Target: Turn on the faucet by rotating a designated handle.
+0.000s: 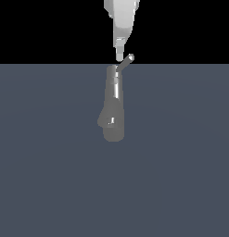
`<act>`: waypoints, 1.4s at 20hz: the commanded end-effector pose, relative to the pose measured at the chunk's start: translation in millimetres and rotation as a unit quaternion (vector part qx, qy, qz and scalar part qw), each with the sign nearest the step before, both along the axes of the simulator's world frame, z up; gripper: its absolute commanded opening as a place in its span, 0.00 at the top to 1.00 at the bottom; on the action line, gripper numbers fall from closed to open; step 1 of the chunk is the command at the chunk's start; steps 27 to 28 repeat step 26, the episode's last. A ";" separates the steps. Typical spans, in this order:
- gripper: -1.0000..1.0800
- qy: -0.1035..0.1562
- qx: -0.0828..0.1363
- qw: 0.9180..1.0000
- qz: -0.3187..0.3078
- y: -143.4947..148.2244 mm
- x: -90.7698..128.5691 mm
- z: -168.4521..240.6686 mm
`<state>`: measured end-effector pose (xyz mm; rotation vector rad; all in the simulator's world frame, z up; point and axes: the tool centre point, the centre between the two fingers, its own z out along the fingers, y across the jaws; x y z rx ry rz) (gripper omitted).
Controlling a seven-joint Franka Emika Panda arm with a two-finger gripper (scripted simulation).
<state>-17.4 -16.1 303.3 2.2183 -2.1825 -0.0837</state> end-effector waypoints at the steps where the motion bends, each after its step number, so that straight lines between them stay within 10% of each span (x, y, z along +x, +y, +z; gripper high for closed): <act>1: 1.00 0.000 0.000 1.000 0.000 -0.1 0.2 0.4; 28: 1.00 0.001 -0.003 1.000 -0.019 -89.0 53.4 -29.1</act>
